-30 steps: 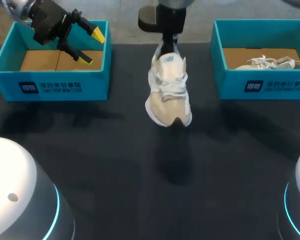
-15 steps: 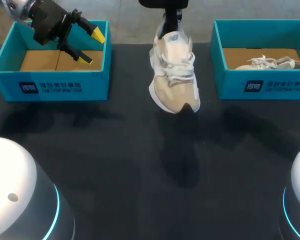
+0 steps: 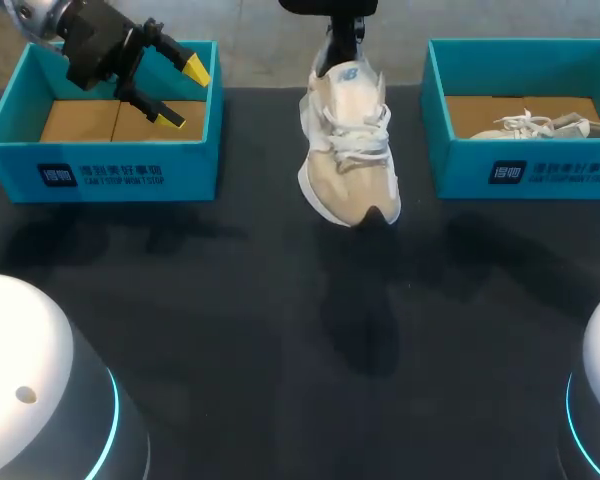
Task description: Take the shoe out of the shoebox, open the shoe tongue, remove and reinsert the insole, then place the shoe into the shoebox
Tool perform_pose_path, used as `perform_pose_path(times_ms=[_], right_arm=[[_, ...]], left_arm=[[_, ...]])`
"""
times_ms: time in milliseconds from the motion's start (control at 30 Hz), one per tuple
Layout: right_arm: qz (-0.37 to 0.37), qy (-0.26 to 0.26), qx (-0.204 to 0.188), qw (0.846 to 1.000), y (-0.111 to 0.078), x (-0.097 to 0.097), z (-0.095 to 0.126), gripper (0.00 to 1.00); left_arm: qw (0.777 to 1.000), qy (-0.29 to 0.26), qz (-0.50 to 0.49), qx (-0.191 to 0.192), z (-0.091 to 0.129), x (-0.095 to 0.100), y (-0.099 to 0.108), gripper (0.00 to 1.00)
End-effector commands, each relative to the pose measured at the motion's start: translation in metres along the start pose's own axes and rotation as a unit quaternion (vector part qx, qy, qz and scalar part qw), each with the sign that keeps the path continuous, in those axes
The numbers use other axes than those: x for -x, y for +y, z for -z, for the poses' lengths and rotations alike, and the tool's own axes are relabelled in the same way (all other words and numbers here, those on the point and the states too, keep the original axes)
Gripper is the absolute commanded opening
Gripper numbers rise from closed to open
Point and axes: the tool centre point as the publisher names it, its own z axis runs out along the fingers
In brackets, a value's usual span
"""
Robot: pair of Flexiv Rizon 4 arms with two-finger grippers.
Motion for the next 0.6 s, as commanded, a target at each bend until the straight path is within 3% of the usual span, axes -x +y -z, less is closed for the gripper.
perform_pose_path(times_ms=[33,167,433,467,500,567,600], right_arm=[[0.0,0.0,0.0,1.0,-0.001,0.0,0.001,0.0],[-0.008,-0.005,-0.009,1.0,-0.012,0.011,-0.005,0.0],[0.004,-0.015,-0.02,1.0,-0.067,0.052,-0.018,0.0],[0.004,-0.015,-0.02,1.0,-0.067,0.052,-0.018,0.0],[0.008,-0.017,-0.024,1.0,-0.086,0.064,-0.02,0.0],[0.009,-0.017,-0.032,0.999,-0.1,0.071,-0.023,0.0],[0.012,-0.017,-0.035,0.999,-0.119,0.082,-0.025,0.0]], left_arm=[[1.0,0.002,0.0,0.0,0.0,0.0,0.0,1.0],[1.0,0.002,0.0,0.0,0.0,0.0,0.0,1.0],[1.0,0.002,0.0,0.0,0.0,0.0,0.0,1.0],[1.0,0.002,0.0,0.0,0.0,0.0,0.0,1.0],[1.0,0.002,0.0,0.0,0.0,0.0,0.0,1.0],[1.0,0.002,0.0,0.0,0.0,0.0,0.0,1.0],[1.0,0.002,0.0,0.0,0.0,0.0,0.0,1.0]])
